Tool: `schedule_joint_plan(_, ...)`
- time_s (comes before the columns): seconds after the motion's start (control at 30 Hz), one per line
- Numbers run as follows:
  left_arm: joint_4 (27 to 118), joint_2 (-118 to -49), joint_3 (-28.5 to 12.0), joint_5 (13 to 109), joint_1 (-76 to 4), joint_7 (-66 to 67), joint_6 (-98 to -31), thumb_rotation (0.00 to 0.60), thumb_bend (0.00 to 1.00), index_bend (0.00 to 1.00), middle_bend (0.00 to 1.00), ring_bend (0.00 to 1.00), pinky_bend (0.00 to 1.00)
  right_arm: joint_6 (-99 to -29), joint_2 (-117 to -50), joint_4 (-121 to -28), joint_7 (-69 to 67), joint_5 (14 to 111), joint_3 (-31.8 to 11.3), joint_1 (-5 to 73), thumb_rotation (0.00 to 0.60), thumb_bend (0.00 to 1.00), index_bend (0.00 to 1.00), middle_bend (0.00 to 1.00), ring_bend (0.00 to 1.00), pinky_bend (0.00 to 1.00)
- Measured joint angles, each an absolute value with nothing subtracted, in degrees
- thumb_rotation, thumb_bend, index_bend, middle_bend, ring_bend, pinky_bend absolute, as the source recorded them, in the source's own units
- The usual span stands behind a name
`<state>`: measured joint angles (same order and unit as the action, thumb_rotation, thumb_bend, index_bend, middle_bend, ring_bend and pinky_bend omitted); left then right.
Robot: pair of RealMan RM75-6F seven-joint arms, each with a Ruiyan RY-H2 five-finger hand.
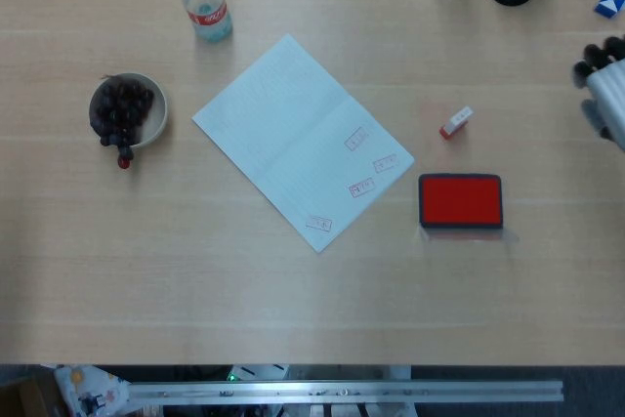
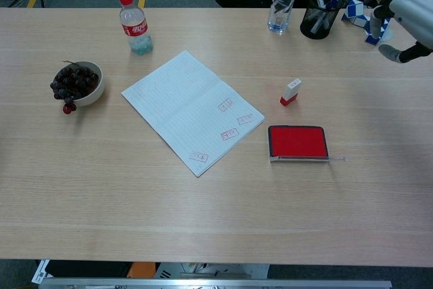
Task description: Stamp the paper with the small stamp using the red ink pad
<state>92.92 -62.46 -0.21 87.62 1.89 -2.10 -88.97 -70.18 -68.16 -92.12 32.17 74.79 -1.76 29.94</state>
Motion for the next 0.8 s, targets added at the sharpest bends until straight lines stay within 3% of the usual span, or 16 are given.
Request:
schedule_joint_plan(0.43,93.7,-63.47,0.15,90.82,1.81,-0.26,-91.2,0.6,0.22,0.12,0.11,0.15,0.14,-85.9,-58.89,-98.51,29.55,75.61,1.27,15.06,0.6,0.32,0.52,0.44,0.35,0.32)
schedule_joint_plan(0.8,94.36,-63.53,0.36,91.57,1.76,0.25,-91.8,0.6,0.22,0.12,0.11,0.15,0.14,-87.92,-59.27,-97.12,27.04,77.78,0.84,11.16,0.6,0.32,0.52,0.45,0.35,0.32)
